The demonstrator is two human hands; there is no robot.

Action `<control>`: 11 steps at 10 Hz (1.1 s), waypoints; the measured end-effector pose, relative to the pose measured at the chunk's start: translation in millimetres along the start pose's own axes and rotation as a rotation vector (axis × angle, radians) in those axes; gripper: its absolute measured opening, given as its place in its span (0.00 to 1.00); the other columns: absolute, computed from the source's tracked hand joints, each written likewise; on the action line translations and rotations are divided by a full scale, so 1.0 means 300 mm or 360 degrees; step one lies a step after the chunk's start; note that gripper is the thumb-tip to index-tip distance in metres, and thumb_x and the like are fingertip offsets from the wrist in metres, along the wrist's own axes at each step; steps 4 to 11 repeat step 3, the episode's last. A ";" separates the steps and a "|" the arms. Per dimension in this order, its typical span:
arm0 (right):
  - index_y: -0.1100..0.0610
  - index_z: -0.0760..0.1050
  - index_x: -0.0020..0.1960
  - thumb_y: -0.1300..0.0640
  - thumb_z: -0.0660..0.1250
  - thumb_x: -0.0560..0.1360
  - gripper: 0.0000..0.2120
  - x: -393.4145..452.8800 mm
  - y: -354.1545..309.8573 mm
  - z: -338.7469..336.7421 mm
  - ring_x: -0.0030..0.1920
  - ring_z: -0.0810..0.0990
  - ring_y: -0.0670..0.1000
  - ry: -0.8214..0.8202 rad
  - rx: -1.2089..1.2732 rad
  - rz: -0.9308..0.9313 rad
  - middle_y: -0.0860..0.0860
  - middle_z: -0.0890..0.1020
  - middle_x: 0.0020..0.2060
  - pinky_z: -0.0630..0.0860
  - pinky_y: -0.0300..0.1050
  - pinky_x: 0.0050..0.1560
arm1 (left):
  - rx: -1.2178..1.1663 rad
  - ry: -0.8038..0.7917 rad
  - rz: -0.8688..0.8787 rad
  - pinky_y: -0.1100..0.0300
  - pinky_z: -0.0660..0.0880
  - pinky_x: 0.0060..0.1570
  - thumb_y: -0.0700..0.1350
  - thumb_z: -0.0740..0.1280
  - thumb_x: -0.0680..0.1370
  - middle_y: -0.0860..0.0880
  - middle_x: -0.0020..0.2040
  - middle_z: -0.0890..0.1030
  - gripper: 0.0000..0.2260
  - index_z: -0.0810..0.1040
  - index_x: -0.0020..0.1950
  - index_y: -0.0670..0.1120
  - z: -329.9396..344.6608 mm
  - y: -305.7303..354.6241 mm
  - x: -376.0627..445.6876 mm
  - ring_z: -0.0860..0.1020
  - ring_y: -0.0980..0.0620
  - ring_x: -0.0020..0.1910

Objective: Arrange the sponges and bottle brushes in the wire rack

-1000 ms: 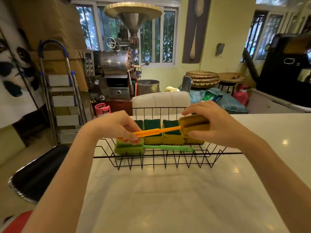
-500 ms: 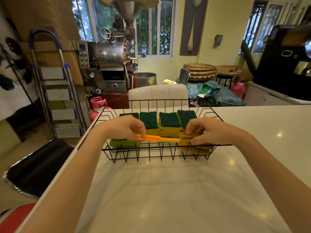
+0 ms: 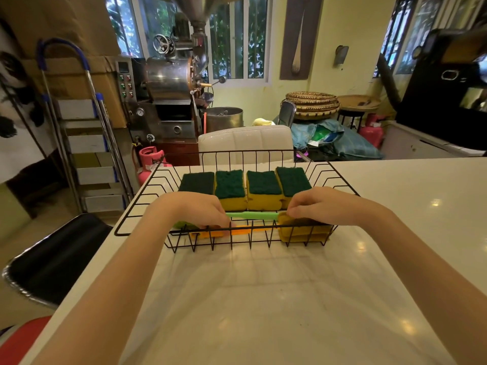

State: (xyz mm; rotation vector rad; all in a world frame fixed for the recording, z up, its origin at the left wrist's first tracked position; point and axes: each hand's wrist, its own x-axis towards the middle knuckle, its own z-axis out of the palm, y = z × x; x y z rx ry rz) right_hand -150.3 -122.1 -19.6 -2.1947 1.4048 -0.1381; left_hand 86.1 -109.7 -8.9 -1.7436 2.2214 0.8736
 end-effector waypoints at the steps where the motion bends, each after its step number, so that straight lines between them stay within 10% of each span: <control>1: 0.53 0.75 0.54 0.44 0.56 0.76 0.16 -0.001 -0.003 -0.002 0.53 0.74 0.51 -0.0009 0.0031 0.0044 0.52 0.78 0.52 0.68 0.43 0.50 | -0.0050 -0.0009 0.0006 0.64 0.67 0.48 0.52 0.57 0.77 0.55 0.41 0.73 0.15 0.78 0.53 0.47 -0.001 0.004 0.001 0.71 0.58 0.44; 3: 0.48 0.71 0.55 0.46 0.59 0.75 0.11 -0.031 -0.014 -0.045 0.54 0.73 0.47 0.0195 0.0125 -0.0035 0.44 0.76 0.51 0.69 0.40 0.50 | -0.0071 0.0143 0.0223 0.56 0.66 0.63 0.50 0.57 0.77 0.51 0.57 0.78 0.13 0.77 0.57 0.49 -0.006 0.005 -0.006 0.74 0.52 0.57; 11: 0.48 0.71 0.55 0.46 0.59 0.75 0.11 -0.031 -0.014 -0.045 0.54 0.73 0.47 0.0195 0.0125 -0.0035 0.44 0.76 0.51 0.69 0.40 0.50 | -0.0071 0.0143 0.0223 0.56 0.66 0.63 0.50 0.57 0.77 0.51 0.57 0.78 0.13 0.77 0.57 0.49 -0.006 0.005 -0.006 0.74 0.52 0.57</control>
